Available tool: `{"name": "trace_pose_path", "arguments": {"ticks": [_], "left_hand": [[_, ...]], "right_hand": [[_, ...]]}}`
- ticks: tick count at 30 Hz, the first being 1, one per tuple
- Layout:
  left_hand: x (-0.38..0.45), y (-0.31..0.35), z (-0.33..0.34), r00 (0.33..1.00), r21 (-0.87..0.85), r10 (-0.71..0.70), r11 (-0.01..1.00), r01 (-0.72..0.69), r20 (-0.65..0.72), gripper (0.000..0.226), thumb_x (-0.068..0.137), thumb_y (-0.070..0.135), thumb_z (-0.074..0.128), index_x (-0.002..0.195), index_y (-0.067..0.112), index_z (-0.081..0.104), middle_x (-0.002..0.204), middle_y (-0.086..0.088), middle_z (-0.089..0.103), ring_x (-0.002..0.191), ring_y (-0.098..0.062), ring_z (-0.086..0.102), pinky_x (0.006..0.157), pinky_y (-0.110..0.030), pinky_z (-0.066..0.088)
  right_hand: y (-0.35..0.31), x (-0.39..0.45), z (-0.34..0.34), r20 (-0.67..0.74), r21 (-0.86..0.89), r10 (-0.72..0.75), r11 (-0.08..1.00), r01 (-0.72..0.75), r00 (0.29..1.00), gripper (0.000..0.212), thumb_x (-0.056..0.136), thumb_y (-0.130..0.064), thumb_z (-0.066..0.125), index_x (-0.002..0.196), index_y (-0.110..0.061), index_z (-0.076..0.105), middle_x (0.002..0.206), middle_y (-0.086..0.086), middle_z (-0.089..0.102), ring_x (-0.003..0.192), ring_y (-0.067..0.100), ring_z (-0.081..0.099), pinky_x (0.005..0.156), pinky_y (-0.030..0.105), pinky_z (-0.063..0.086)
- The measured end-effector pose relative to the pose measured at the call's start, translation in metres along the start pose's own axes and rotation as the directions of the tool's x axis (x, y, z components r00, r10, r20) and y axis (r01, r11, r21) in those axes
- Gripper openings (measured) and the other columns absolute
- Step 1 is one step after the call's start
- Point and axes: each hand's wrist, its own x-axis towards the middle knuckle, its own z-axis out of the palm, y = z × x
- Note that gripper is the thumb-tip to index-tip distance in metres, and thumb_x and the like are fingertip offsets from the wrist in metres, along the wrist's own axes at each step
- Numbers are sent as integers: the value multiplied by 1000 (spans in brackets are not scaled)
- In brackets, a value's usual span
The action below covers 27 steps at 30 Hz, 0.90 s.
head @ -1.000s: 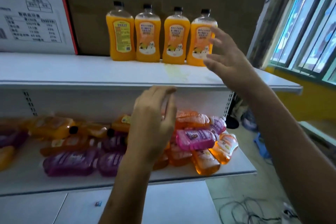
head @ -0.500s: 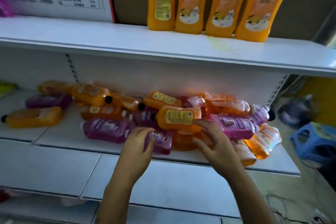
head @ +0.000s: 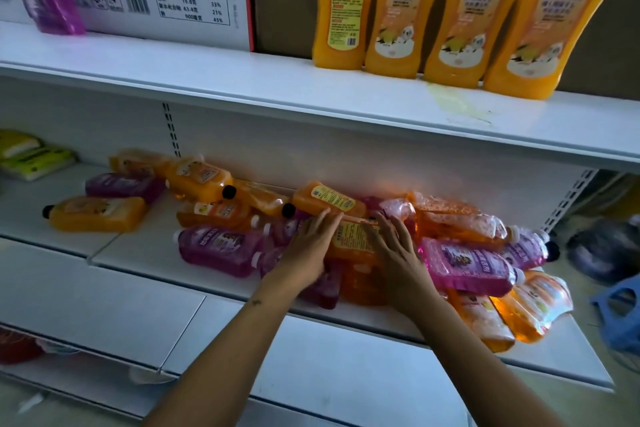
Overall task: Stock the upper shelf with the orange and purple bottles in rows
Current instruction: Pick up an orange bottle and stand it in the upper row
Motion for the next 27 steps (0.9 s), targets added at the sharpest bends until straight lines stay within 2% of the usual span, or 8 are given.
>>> {"name": "trace_pose_path", "arguments": {"ticks": [6,10,13,17,19,23,25,27], "left_hand": [[15,-16,-11,996,35,93,995,-93,-13,96,88,-16,46,154,44,9,164,-3,18,140,-30,39,103,-45,47],[19,-24,-26,998,61,55,996,-57,39,101,84,-21,36,151,52,15,162,-6,24,125,-27,55,84,-33,55],[15,-26,-40,992,5,45,999,-46,115,88,89,-9,43,149,52,23,160,0,31,132,-22,47,96,-34,48],[8,-12,-65,992,-43,81,996,-77,99,68,94,1,48,146,44,39,155,-2,40,138,-24,42,108,-39,40],[1,-2,-74,996,-140,92,986,-88,22,53,97,9,55,140,38,50,149,0,48,135,-22,45,107,-34,40],[-11,18,-80,962,-476,42,862,-172,-271,24,98,22,59,121,30,65,128,6,64,122,-10,56,101,-26,45],[-13,27,-82,933,-614,-34,761,-208,-358,23,96,25,63,119,26,66,122,8,67,116,-8,59,98,-26,49],[-16,34,-84,907,-674,-69,693,-256,-416,22,95,27,63,117,27,67,115,13,69,110,-2,62,90,-20,50]], "right_hand": [[-6,24,-20,126,-83,11,997,0,992,95,90,-20,69,158,-31,3,165,4,4,151,36,-3,110,57,40],[-13,30,-23,197,-172,15,985,19,980,99,92,-29,68,158,-28,-5,166,7,1,151,38,-2,117,57,25],[-17,31,-20,263,-154,37,988,5,964,100,93,-41,64,159,-26,-9,167,8,-4,153,38,-3,120,61,12],[-16,26,-16,160,9,42,999,-44,986,99,89,-45,67,159,-24,1,167,2,8,153,31,10,122,57,15],[-13,22,-19,86,104,47,993,-56,995,97,86,-38,71,159,-27,9,165,0,19,150,29,20,118,55,28],[-11,14,-31,79,342,35,938,-60,996,93,81,-27,77,155,-32,21,139,2,53,115,25,58,85,41,57],[-17,3,-38,99,526,22,848,-71,995,88,83,-22,74,154,-33,23,120,-3,59,93,12,66,69,26,57],[-23,-10,-46,107,684,16,724,-85,994,72,87,-23,70,147,-39,33,110,-13,61,86,5,68,64,19,56]]}}
